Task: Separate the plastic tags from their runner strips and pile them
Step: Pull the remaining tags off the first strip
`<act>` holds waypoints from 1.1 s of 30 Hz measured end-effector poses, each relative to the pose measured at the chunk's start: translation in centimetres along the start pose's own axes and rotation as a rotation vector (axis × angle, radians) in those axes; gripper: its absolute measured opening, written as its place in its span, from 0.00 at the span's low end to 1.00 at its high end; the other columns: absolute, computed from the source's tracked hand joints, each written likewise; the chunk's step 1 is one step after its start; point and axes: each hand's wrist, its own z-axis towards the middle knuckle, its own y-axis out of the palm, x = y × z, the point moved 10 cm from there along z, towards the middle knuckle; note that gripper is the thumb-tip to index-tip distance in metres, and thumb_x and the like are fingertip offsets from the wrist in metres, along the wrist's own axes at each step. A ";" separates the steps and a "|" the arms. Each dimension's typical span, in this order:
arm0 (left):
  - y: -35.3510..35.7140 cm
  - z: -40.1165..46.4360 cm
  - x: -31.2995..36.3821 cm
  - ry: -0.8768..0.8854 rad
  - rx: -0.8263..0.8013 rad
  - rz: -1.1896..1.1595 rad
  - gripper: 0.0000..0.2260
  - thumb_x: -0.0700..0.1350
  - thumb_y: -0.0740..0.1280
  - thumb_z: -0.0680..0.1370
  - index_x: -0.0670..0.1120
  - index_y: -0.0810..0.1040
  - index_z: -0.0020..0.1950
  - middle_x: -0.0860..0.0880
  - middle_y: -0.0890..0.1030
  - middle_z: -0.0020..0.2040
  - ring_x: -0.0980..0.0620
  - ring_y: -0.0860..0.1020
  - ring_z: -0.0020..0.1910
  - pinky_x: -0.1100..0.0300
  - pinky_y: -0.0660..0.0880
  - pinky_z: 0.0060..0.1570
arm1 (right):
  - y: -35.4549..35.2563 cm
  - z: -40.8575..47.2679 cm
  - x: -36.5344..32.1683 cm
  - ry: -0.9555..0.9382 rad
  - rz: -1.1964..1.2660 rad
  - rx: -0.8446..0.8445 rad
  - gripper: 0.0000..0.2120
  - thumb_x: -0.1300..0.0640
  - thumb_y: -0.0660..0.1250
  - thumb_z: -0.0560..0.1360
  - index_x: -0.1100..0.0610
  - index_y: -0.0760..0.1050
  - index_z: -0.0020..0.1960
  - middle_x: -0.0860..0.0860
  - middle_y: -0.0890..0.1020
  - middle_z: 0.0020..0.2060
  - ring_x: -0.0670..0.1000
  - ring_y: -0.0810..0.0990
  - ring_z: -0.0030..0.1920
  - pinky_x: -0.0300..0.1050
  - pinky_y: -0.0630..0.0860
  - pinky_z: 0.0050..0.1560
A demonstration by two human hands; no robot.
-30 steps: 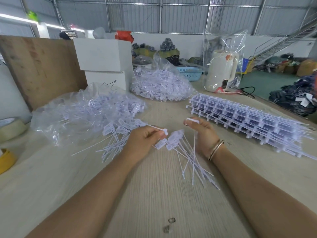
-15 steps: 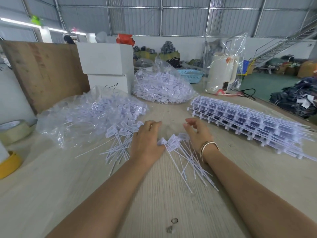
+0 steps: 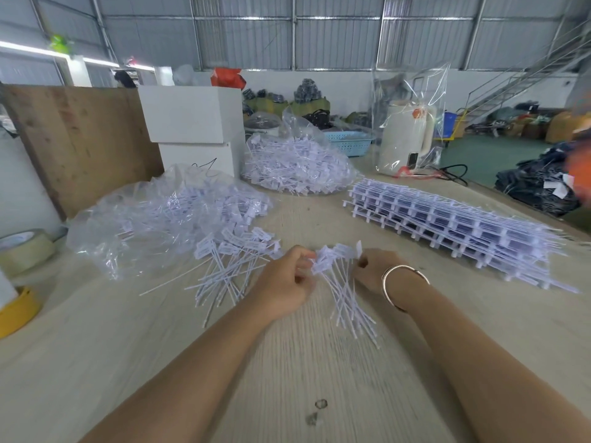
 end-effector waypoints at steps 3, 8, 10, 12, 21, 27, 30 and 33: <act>-0.6 0.0 -0.4 -0.063 0.081 0.156 0.12 0.52 0.63 0.78 0.51 0.72 0.59 0.54 0.78 0.53 0.52 0.77 0.54 0.58 0.73 0.53 | 0.4 -0.5 -1.9 -0.078 0.047 0.006 0.06 0.54 0.62 0.75 0.54 0.76 0.44 0.53 0.81 0.48 0.53 0.76 0.41 0.40 0.70 0.42; 0.3 -0.3 0.3 -0.071 0.028 0.275 0.26 0.62 0.62 0.75 0.50 0.67 0.69 0.49 0.76 0.62 0.48 0.74 0.61 0.51 0.71 0.61 | 1.9 -2.3 -5.8 -0.255 0.241 -0.046 0.10 0.58 0.60 0.74 0.53 0.79 0.51 0.53 0.81 0.50 0.54 0.78 0.49 0.41 0.72 0.48; 0.5 -0.4 0.5 -0.053 -0.004 0.336 0.28 0.61 0.62 0.76 0.49 0.64 0.71 0.47 0.74 0.65 0.47 0.72 0.63 0.50 0.70 0.61 | 2.2 -2.6 -6.3 -0.295 0.291 -0.065 0.12 0.61 0.59 0.74 0.51 0.79 0.50 0.52 0.81 0.49 0.53 0.78 0.50 0.40 0.71 0.50; 0.6 -0.5 0.9 -0.007 -0.058 0.431 0.27 0.58 0.63 0.77 0.47 0.62 0.72 0.46 0.72 0.66 0.47 0.71 0.64 0.51 0.70 0.60 | 2.4 -2.5 -5.9 -0.287 0.442 -0.135 0.14 0.65 0.58 0.73 0.49 0.78 0.45 0.50 0.80 0.41 0.51 0.76 0.44 0.40 0.70 0.47; 0.7 -1.2 1.8 -0.082 -0.038 0.802 0.21 0.42 0.62 0.76 0.46 0.61 0.68 0.45 0.72 0.59 0.44 0.74 0.56 0.54 0.67 0.45 | 1.9 -2.6 -5.8 -0.325 0.684 -0.149 0.19 0.68 0.57 0.74 0.48 0.79 0.38 0.48 0.76 0.29 0.49 0.72 0.35 0.39 0.68 0.37; -1.4 -1.2 0.0 -0.247 0.042 0.877 0.18 0.46 0.60 0.79 0.42 0.63 0.67 0.44 0.70 0.63 0.45 0.70 0.62 0.52 0.69 0.54 | -0.3 -1.2 -3.5 -0.259 0.718 0.069 0.21 0.68 0.55 0.75 0.48 0.79 0.37 0.49 0.77 0.31 0.46 0.69 0.28 0.36 0.65 0.29; -1.0 -0.9 -0.3 -0.256 0.012 0.938 0.17 0.42 0.59 0.79 0.42 0.65 0.67 0.43 0.72 0.64 0.44 0.71 0.63 0.52 0.70 0.56 | -0.7 -0.5 -2.1 -0.194 0.800 0.133 0.21 0.69 0.56 0.75 0.50 0.80 0.36 0.46 0.76 0.30 0.43 0.69 0.25 0.32 0.65 0.27; -0.1 -0.4 0.0 -0.216 -0.026 0.964 0.17 0.37 0.58 0.77 0.41 0.65 0.67 0.42 0.73 0.63 0.44 0.72 0.62 0.52 0.70 0.55 | -0.7 0.2 -1.0 -0.139 0.878 0.180 0.22 0.70 0.55 0.74 0.49 0.79 0.34 0.47 0.77 0.30 0.46 0.70 0.26 0.35 0.68 0.27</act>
